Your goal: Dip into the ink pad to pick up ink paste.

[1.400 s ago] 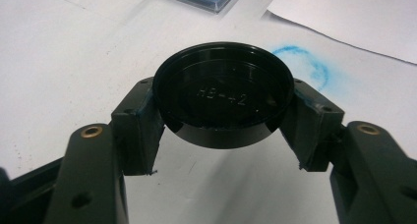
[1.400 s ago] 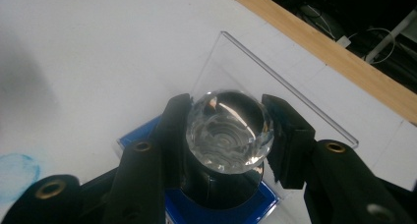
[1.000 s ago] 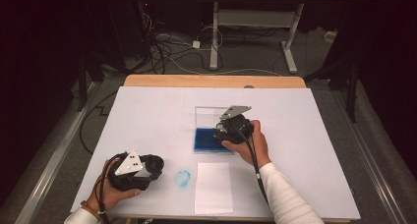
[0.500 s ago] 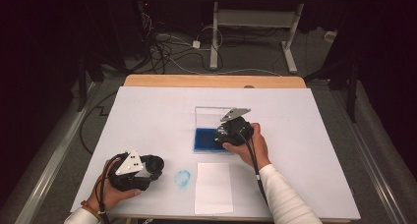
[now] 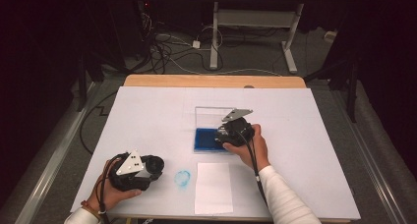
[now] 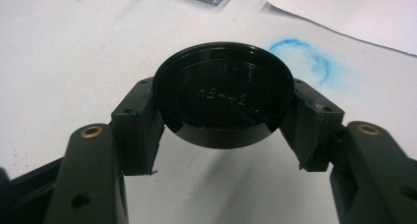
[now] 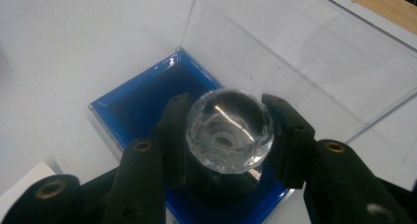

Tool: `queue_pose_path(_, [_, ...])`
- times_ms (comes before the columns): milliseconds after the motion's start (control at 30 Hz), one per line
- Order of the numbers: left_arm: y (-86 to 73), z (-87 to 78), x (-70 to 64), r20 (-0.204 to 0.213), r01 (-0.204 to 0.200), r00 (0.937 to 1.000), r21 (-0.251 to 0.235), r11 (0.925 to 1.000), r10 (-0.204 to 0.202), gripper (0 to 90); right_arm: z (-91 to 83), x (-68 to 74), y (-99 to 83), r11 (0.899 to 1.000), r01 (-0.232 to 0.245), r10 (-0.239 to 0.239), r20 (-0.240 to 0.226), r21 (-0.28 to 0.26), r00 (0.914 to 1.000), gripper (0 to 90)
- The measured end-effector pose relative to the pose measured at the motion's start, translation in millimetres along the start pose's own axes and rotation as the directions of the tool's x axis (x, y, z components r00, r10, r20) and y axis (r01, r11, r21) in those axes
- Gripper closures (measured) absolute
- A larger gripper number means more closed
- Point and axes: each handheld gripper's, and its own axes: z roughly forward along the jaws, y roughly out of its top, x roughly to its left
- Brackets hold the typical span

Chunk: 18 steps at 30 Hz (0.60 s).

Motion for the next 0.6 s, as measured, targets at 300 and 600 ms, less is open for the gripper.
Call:
queue_pose_path(300, [0.1, 1.5, -0.6, 0.006, 0.0, 1.0, 0.008, 1.0, 0.0, 36.6, 1.1, 2.1, -0.2, 1.0, 0.005, -0.005, -0.002, 0.004, 1.0, 57.3])
queue_pose_path(600, [0.1, -0.1, -2.2, 0.005, -0.006, 1.0, 0.009, 0.9999, 0.006, 36.5, 1.9, 0.9, -5.7, 1.0, 0.0, 0.0, -0.001, -0.03, 1.0, 57.2])
